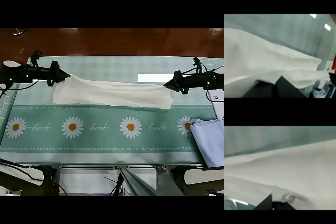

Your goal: Fold the shirts.

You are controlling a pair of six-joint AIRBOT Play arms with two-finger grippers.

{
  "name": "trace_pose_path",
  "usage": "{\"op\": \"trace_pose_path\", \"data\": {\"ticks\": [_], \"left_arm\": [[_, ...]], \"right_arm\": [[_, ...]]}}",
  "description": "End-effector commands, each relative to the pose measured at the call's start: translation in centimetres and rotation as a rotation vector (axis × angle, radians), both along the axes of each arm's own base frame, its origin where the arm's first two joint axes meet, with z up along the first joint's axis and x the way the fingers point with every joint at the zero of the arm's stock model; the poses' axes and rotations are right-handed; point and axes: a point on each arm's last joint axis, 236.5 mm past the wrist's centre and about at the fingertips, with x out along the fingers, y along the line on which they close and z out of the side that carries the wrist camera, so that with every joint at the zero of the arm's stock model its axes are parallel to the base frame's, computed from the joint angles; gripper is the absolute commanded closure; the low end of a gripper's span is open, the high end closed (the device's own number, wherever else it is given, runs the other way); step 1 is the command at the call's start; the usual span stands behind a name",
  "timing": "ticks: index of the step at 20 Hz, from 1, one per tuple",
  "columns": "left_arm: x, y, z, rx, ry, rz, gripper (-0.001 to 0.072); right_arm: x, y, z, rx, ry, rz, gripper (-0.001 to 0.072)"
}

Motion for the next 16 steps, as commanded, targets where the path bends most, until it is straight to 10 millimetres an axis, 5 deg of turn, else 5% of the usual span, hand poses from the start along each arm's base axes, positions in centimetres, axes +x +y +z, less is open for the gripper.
{"op": "trace_pose_path", "data": {"ticks": [1,2,3,4,6,9,11,13,16], "left_arm": [[-0.8,-1.6,-2.5,-0.045,0.087,-0.075,0.0661],[-1.2,-2.0,-3.0,-0.054,0.107,-0.089,0.0439],[-1.7,-2.1,-3.1,-0.063,0.120,-0.107,-0.0006],[-1.9,-1.6,-2.8,-0.064,0.125,-0.118,0.0007],[-2.2,0.8,-0.4,-0.094,0.121,-0.136,0.0007],[-3.5,8.9,3.2,-0.013,0.108,-0.036,0.0008],[-6.0,15.1,3.1,0.231,0.146,0.046,0.0008],[-7.8,19.3,3.3,0.464,0.137,0.154,0.0008],[-8.2,17.3,5.3,0.576,-0.078,0.233,0.0008]], "right_arm": [[2.5,0.0,-0.9,0.060,-0.010,-0.051,0.0684],[2.7,0.2,-1.3,0.080,-0.003,-0.061,0.0592],[2.8,0.5,-1.3,0.102,0.002,-0.064,0.0261],[2.9,0.3,-1.0,0.106,-0.010,-0.061,0.0076],[2.6,-1.3,0.7,0.106,-0.029,-0.034,0.0093],[0.8,-6.1,2.8,0.093,-0.024,-0.042,0.0094],[-1.3,-9.2,1.5,0.021,0.031,-0.045,0.0093],[-3.0,-10.7,-1.0,-0.044,0.108,-0.062,0.0093],[-3.3,-9.9,-4.1,-0.045,0.143,-0.112,0.0093]]}}
